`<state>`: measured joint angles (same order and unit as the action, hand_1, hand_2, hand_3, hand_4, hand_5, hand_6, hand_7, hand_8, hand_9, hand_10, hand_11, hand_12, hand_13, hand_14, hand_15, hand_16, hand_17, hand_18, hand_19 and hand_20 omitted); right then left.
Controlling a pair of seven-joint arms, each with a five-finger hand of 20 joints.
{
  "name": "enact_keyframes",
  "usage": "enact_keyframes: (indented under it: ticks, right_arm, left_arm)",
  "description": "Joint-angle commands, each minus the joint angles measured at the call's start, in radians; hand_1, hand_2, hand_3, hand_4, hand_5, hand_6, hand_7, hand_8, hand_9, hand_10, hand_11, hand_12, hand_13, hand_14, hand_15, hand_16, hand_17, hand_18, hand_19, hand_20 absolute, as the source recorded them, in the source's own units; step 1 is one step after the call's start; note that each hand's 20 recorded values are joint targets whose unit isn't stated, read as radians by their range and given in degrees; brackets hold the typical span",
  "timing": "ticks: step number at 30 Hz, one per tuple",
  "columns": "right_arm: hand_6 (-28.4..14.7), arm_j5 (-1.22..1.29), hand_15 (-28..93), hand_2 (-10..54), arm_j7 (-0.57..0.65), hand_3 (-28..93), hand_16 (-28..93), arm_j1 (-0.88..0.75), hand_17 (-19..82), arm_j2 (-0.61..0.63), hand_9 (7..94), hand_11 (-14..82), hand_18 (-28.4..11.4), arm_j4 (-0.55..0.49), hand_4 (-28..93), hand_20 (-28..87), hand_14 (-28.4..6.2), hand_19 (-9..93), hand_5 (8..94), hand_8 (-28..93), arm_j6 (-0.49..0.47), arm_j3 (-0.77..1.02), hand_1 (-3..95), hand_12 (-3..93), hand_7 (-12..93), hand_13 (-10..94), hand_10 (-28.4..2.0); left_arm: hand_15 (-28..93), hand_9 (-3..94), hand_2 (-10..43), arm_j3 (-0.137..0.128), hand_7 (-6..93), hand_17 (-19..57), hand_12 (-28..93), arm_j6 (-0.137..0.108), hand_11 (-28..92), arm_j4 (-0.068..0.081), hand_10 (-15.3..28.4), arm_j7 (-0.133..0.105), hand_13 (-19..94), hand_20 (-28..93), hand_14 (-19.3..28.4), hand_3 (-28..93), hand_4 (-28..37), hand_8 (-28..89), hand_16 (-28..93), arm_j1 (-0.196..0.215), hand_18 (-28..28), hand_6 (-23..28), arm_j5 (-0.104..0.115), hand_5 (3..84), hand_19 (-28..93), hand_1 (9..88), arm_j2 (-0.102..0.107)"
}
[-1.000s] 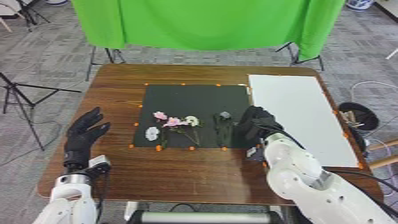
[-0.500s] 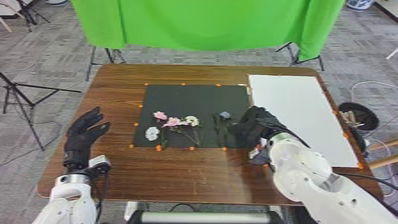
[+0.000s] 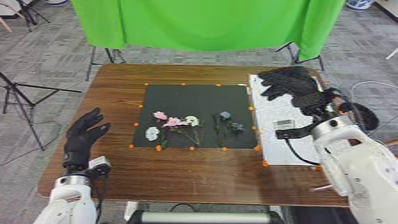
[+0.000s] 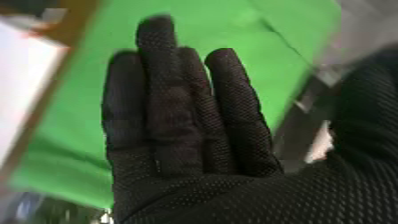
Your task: Arrange flowers
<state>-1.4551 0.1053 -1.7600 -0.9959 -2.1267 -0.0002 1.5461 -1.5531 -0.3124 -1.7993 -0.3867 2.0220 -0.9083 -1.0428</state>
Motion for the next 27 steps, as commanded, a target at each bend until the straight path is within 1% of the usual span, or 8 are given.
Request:
enact_keyframes:
  ticks: [1,6,8,10,14,17,21,27]
  right_arm:
    - [1.4,0.608,2,-9.2,-0.442,75,17,-0.236,12,-0.146,31.9,1.6,-17.8,0.003,-18,24,-14.3,6,37.3,-7,-0.005,0.204,5.7,12.1,7,23,-12.6]
    - [1.1,0.486,-3,-9.5,-0.437,73,12,-0.294,5,-0.167,26.7,-0.3,-17.1,0.003,-20,19,-17.3,4,31.4,-6,0.062,0.215,-0.2,9.5,4,15,-13.2]
    - [1.1,0.5,-5,-9.5,-0.456,72,12,-0.294,4,-0.164,26.3,-0.4,-16.0,0.009,-20,19,-16.5,3,31.8,-6,0.044,0.204,-0.8,9.3,4,13,-13.0]
    - [1.1,0.474,-6,-9.5,-0.467,73,13,-0.294,1,-0.162,25.3,-0.7,-14.7,0.013,-21,18,-15.0,3,32.1,-6,0.034,0.195,-1.6,9.0,4,11,-12.1]
    - [1.2,0.466,-9,-8.8,-0.469,71,17,-0.297,0,-0.171,25.2,-0.6,-14.0,0.015,-23,18,-14.3,3,32.7,-7,0.012,0.197,-2.5,8.9,4,11,-11.7]
    - [1.0,0.49,-8,-8.3,-0.474,71,17,-0.297,2,-0.172,27.0,0.1,-14.6,0.023,-24,18,-14.2,3,32.9,-7,-0.006,0.201,-2.5,9.0,4,13,-12.0]
    - [1.0,0.495,-7,-7.9,-0.478,71,17,-0.291,4,-0.176,29.1,0.9,-15.0,0.031,-23,18,-14.3,4,33.4,-6,-0.019,0.2,-2.6,9.2,4,15,-12.3]
    - [0.9,0.487,-5,-8.1,-0.471,73,17,-0.266,5,-0.175,29.9,1.3,-15.3,0.051,-22,19,-14.4,4,34.4,-7,-0.06,0.2,-2.2,9.3,5,16,-12.6]
  left_arm:
    - [30,37.9,-9.3,-0.015,23.8,17.7,11,0.016,23,-0.05,10.3,-0.013,41,25,14.5,69,-9.5,-12,-3,0.012,13.8,-2.0,-0.087,40.1,28,47.4,-0.053]
    - [28,38.9,-9.5,-0.001,22.7,10.3,11,0.079,23,-0.058,10.2,-0.002,40,20,14.5,62,-17.0,-12,-3,-0.074,10.7,-1.9,-0.244,39.7,13,43.0,-0.094]
    - [24,39.6,-9.5,0.001,19.6,4.7,10,0.097,22,-0.068,10.4,0.001,38,16,14.2,61,-22.7,-11,-2,-0.088,8.9,-0.9,-0.279,40.6,6,38.7,-0.108]
    - [18,41.0,-9.5,-0.01,12.8,0.7,9,0.14,20,-0.077,10.9,0.008,35,12,13.9,63,-26.6,-9,-1,-0.083,7.8,2.7,-0.313,43.1,3,32.1,-0.125]
    - [10,42.6,-8.0,-0.024,7.8,-0.9,9,0.161,15,-0.095,12.3,0.006,32,10,13.6,65,-28.2,-8,0,-0.058,6.6,6.2,-0.325,46.7,1,22.0,-0.145]
    - [8,42.7,-5.4,-0.033,6.7,1.1,9,0.143,14,-0.104,12.8,-0.025,31,10,13.3,64,-28.2,-8,0,-0.048,5.7,7.0,-0.295,47.5,1,19.6,-0.161]
    - [8,42.3,-6.1,-0.032,7.3,5.6,9,0.113,14,-0.107,12.9,-0.065,31,12,13.3,66,-28.3,-7,0,-0.05,6.6,5.5,-0.281,46.5,4,18.3,-0.175]
    - [12,41.1,-9.0,-0.035,9.4,8.6,10,0.147,14,-0.104,12.4,-0.063,34,15,15.1,69,-28.2,-7,1,-0.063,9.7,2.8,-0.312,44.5,10,23.2,-0.223]
